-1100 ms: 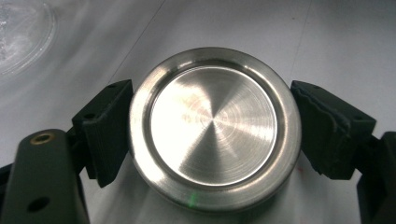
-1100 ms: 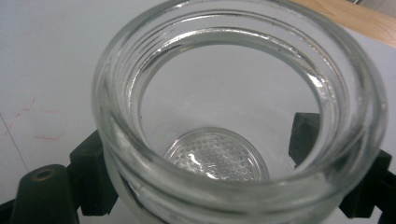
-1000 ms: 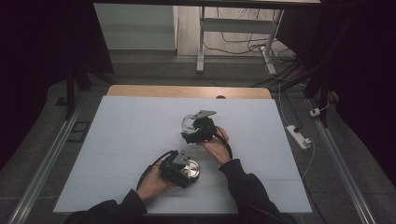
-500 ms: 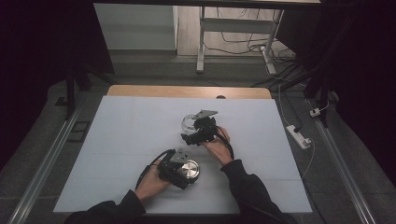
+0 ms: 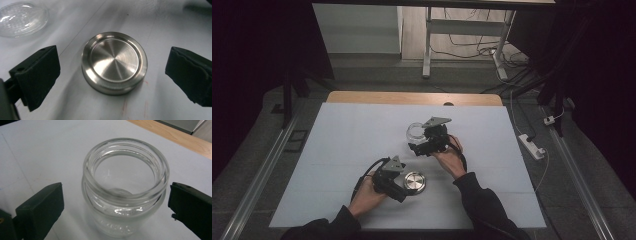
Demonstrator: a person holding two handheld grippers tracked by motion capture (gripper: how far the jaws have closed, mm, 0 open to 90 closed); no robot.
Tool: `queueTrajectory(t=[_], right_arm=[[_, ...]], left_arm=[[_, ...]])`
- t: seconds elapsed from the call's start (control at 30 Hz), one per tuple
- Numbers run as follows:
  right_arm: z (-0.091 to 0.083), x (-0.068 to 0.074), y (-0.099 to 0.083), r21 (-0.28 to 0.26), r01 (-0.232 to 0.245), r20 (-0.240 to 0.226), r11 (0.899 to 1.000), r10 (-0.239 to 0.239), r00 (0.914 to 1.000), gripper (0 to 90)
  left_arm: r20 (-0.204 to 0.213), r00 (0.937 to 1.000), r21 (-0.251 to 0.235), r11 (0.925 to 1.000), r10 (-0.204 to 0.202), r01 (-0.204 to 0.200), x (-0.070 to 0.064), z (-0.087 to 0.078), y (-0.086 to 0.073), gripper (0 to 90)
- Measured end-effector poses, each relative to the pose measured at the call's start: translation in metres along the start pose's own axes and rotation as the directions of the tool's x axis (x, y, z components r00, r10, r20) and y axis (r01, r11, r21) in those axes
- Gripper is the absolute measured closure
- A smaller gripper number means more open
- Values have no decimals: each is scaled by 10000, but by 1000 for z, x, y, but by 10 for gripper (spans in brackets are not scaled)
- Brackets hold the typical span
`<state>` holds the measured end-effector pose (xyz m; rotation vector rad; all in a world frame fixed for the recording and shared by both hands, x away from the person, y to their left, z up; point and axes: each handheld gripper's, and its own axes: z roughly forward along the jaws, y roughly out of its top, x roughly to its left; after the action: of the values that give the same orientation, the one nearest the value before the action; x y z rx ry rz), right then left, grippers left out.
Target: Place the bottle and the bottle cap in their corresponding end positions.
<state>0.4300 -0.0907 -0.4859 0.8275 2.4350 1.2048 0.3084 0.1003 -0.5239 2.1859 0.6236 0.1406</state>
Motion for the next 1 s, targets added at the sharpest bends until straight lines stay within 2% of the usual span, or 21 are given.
queueTrajectory(t=[0.3, 0.43, 0.63, 0.87, 1.0], right_arm=[[-11, 6, -1, 217, -51, -183, 9998, 55, 9998, 6], [-17, 7, -5, 406, -276, -185, 9988, 284, 9994, 5], [-28, 10, -9, 443, -410, -452, 9982, 430, 9980, 4], [-37, 18, -15, 351, -189, -638, 9992, 211, 9977, 4], [-41, 21, -18, 307, -229, -789, 9993, 252, 9966, 5]], left_arm=[[363, 9970, -727, 9949, -677, 702, 10, -25, -4, 0], [734, 9929, -735, 9923, -941, 994, 15, -30, -8, 0], [749, 9925, -634, 9929, -963, 1011, 16, -36, -11, 0], [447, 9946, -622, 9935, -932, 959, 15, -44, -15, 0], [344, 9948, -660, 9930, -959, 980, 16, -50, -19, 0]])
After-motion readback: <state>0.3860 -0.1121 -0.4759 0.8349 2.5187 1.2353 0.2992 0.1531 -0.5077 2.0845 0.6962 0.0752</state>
